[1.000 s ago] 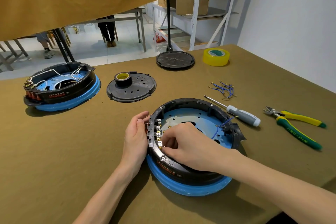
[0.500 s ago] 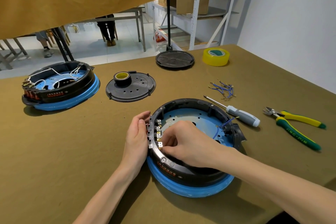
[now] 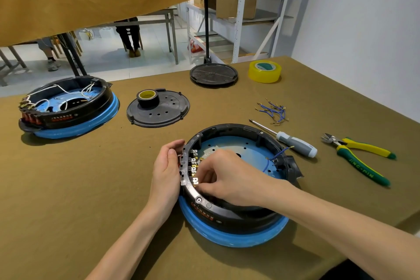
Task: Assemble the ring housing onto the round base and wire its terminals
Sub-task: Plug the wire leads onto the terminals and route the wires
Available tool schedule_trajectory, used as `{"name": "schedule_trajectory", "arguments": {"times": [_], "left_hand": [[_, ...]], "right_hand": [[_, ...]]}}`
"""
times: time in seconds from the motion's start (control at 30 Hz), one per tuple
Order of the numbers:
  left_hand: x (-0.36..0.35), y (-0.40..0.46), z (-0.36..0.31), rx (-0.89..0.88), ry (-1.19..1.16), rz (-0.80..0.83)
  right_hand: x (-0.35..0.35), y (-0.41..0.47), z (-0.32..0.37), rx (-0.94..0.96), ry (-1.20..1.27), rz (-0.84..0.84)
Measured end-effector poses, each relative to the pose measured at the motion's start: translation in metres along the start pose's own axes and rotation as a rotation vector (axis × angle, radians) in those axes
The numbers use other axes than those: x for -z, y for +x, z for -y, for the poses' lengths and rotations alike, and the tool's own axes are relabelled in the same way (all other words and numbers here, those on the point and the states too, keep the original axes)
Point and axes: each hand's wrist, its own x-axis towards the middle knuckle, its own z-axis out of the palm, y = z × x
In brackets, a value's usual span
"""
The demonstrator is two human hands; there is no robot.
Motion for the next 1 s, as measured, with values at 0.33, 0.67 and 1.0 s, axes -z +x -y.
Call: {"name": "schedule_trajectory", "arguments": {"times": [0.33, 0.67, 1.0], "left_hand": [[0.001, 0.003, 0.001, -0.007, 0.028, 0.001], [0.001, 0.003, 0.000, -0.014, 0.046, 0.000], [0.001, 0.004, -0.001, -0.020, 0.052, -0.009]], "right_hand": [[0.021, 0.003, -0.008, -0.096, -0.036, -0.026], [0.015, 0.011, -0.002, -0.190, -0.027, 0.057], [0.009, 0.012, -0.008, -0.206, 0.139, 0.012]]}}
